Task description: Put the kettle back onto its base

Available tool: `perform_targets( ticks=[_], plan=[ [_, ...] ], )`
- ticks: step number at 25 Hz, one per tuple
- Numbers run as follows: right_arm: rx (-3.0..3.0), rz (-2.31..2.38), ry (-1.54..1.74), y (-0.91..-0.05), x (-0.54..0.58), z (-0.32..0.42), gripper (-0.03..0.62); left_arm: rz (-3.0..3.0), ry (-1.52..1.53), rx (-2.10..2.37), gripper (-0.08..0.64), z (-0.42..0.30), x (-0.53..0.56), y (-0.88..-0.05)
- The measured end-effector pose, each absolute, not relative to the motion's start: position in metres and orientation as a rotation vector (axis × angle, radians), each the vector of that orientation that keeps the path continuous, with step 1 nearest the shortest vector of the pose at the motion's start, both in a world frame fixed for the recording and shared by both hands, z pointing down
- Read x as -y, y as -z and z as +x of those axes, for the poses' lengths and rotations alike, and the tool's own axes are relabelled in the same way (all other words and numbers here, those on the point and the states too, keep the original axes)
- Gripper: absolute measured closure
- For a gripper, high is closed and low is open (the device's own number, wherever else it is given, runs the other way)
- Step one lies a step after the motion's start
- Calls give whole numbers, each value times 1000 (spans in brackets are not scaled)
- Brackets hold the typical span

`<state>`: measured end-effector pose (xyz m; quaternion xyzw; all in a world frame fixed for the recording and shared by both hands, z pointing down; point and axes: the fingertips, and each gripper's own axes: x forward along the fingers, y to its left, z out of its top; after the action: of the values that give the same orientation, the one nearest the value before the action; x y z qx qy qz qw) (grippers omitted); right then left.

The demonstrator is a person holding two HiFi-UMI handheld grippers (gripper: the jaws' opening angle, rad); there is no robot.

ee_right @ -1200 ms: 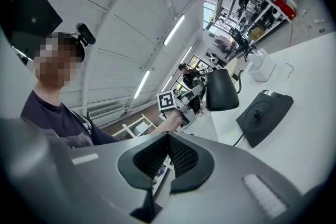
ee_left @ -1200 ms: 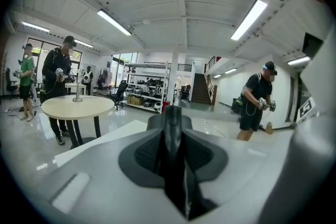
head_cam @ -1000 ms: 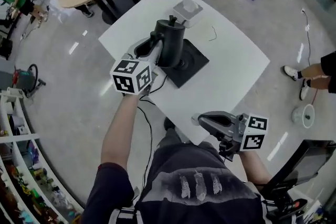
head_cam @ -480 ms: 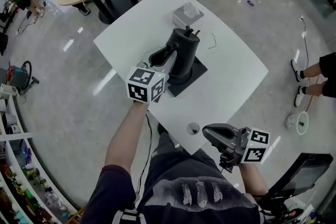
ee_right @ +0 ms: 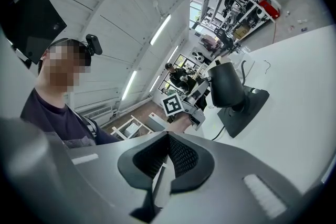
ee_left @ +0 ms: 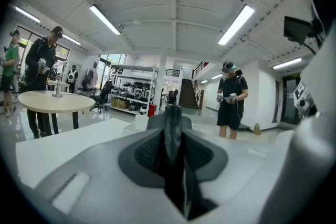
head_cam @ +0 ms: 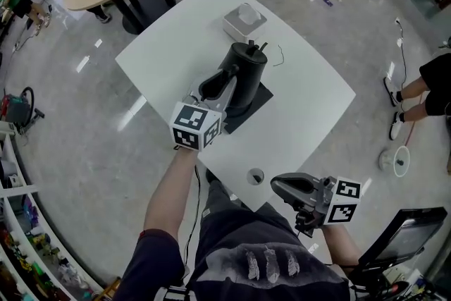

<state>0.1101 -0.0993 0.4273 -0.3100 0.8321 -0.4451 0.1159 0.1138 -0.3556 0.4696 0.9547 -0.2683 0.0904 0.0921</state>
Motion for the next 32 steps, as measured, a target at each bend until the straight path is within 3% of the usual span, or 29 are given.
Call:
perform_targets(
  ticks=[17, 32],
  plan=[
    [-2483, -843, 1334, -432, 98, 82, 594, 2824, -211, 776, 472, 74, 318, -495],
    [-2457, -837, 1335, -432, 98, 85, 594, 2833, -505, 671, 485, 65, 282, -545]
  ],
)
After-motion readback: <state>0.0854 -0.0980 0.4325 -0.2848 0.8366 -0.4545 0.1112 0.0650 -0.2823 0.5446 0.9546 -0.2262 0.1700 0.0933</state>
